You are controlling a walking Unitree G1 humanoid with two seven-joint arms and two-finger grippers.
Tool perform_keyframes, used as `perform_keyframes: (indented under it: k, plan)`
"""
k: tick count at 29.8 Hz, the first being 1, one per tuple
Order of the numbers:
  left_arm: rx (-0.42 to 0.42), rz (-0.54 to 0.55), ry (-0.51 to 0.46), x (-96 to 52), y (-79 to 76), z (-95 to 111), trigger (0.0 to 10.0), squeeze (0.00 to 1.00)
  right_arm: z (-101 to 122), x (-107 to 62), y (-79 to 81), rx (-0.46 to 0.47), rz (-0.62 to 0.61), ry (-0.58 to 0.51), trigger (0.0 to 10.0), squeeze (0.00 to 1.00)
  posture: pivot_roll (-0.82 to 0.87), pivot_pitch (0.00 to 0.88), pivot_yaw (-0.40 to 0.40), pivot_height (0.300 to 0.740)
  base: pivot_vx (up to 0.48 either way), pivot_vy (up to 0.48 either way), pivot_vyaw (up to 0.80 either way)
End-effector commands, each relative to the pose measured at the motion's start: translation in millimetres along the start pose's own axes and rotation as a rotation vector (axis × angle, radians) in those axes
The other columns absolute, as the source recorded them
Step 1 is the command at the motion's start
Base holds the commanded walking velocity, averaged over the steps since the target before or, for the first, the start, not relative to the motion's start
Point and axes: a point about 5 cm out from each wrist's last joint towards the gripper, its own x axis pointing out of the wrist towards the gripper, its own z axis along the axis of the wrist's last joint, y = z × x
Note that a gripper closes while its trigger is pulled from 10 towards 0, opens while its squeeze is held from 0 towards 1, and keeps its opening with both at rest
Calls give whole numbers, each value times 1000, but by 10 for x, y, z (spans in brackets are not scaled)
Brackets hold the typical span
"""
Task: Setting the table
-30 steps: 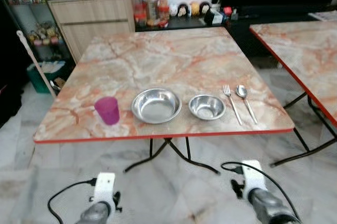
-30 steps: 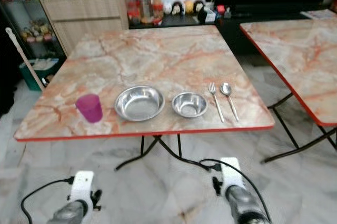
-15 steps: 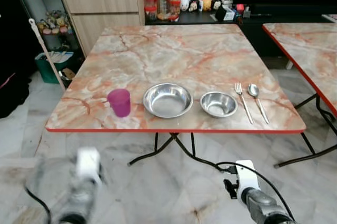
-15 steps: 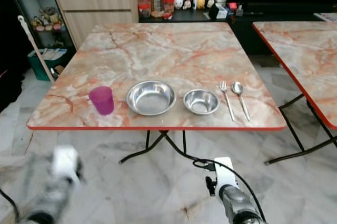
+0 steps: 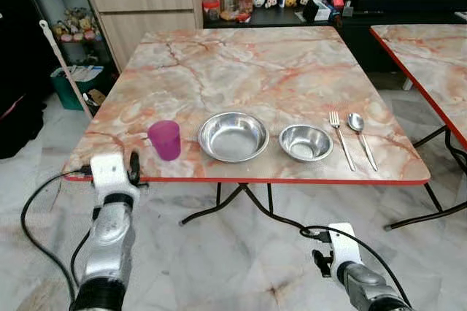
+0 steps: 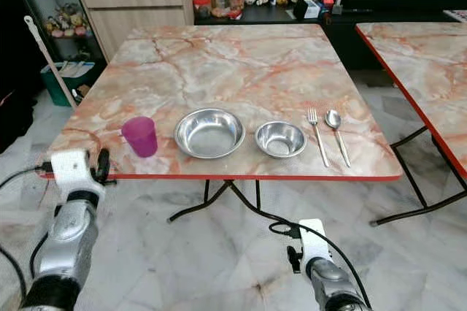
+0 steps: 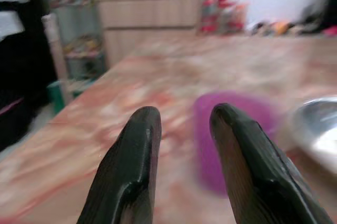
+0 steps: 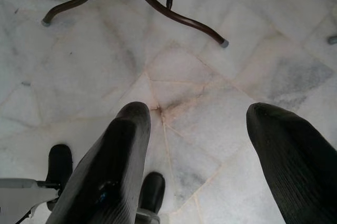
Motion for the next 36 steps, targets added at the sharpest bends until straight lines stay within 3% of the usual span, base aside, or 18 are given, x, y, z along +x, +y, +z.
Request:
perform_keyframes:
  k: [1,7,15,18,23,24,30,36]
  plan:
    - [-21,-54,3,-3,-126,52,10000,1000,38,5,12,-8,2,-8,10000,0,11,0,26,740,0,0,0]
    - [-59,-76,11,-56,-255,58,10000,1000,42,5,13,3,1,-16,10000,0,1,0,28,740,0,0,0]
    - [-86,-116,-58,14,-309,331,10000,1000,45,4,10,3,1,-19,10000,0,6,0,24,740,0,0,0]
    - [-143,-172,-76,50,-423,443,10000,1000,49,4,7,-2,2,-18,10000,0,7,0,23,740,0,0,0]
    - [-167,-236,-62,48,-588,470,10000,1000,49,4,4,0,0,-18,10000,0,2,0,23,740,0,0,0]
    - [-161,-251,-55,39,-617,465,10000,0,49,4,4,-1,0,-18,10000,0,2,0,23,740,0,0,0]
    - [-162,-244,-21,7,-622,370,10000,0,53,5,6,0,0,-19,10000,0,2,0,23,740,0,0,0]
    - [-119,-67,-66,54,-261,349,10000,0,53,5,7,-3,2,-19,10000,0,3,0,22,740,0,0,0]
